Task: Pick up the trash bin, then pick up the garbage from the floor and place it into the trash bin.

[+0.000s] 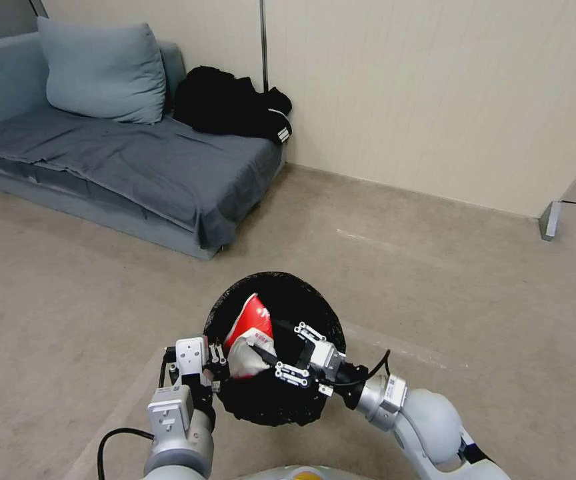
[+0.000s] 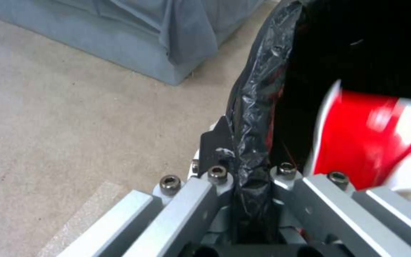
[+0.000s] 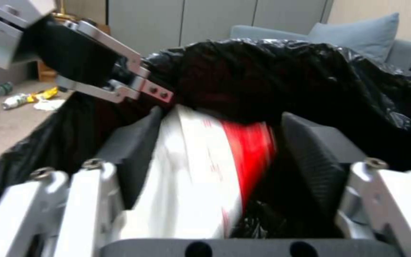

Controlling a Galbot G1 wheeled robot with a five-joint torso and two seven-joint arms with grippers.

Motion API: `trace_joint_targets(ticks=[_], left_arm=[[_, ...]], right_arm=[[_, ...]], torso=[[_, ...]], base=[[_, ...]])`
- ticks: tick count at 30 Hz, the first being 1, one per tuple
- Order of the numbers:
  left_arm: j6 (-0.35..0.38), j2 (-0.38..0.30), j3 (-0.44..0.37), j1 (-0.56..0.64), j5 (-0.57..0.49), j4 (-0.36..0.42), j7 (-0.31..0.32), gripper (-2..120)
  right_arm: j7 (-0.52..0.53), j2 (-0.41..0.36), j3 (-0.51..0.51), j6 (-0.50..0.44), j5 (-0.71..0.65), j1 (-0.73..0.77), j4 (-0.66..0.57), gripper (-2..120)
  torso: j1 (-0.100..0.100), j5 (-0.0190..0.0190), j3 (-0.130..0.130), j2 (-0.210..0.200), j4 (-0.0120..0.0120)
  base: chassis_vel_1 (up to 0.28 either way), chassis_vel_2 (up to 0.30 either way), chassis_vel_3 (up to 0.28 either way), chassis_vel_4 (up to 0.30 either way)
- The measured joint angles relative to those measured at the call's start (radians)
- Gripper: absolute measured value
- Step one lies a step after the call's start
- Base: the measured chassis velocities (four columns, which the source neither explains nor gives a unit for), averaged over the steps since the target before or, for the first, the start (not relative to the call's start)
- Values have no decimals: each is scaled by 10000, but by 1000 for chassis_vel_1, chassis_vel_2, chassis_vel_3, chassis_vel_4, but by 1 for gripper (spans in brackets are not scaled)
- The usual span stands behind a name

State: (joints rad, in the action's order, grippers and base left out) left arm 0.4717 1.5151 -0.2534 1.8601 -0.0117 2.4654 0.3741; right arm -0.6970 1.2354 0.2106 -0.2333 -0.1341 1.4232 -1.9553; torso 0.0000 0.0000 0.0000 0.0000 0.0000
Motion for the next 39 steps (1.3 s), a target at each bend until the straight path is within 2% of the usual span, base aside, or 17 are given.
trace_joint_targets(ticks=[2,4,5,9,24,31,34,35,37,38,39], left_arm=[[-33,-8,1,2,-12,-20,-2,1],[-45,-13,3,3,-18,-20,-2,1],[-55,-22,5,4,-22,-21,-4,1],[-82,-43,6,7,-28,-20,-7,1],[-96,-60,6,-1,-26,22,-6,1],[-176,-51,-61,-17,23,-4,-27,1],[-222,-45,-94,-39,32,-77,-44,1],[-222,-45,-94,-39,32,-77,-44,1],[-262,-44,-153,-43,43,-90,-54,1],[-262,-44,-153,-43,43,-90,-54,1],[-275,-47,-185,-41,44,-91,-58,1]], right_arm=[[-74,-65,19,-39,0,62,-102,80],[-109,-98,33,-58,0,90,-161,83],[-149,-136,52,-85,-2,119,-240,89],[-275,-277,136,-144,-22,179,-502,99],[-119,-857,917,-226,-370,535,-1893,100],[173,-425,1721,-326,-805,905,-3012,100],[990,226,2156,-497,-1004,1226,-3567,100],[990,226,2156,-497,-1004,1226,-3567,100],[2465,731,2305,-629,-621,1621,-3823,100],[2465,731,2305,-629,-621,1621,-3823,100],[3363,956,2341,-637,-178,1852,-3895,100]], torso=[[0,0,0,0,0],[0,0,0,0,0],[0,0,0,0,0],[0,0,0,0,0],[0,1,0,0,1],[1,0,0,0,0],[0,-1,0,0,1],[0,-1,0,0,1],[0,-2,0,0,1],[0,-2,0,0,1],[1,-1,-1,0,-1]], base=[[0,0,0,0],[0,0,0,0],[0,0,0,0],[0,0,0,0],[0,0,0,0],[0,0,0,0],[0,0,0,0],[0,0,0,0],[0,0,0,0],[0,0,0,0],[0,0,0,0]])
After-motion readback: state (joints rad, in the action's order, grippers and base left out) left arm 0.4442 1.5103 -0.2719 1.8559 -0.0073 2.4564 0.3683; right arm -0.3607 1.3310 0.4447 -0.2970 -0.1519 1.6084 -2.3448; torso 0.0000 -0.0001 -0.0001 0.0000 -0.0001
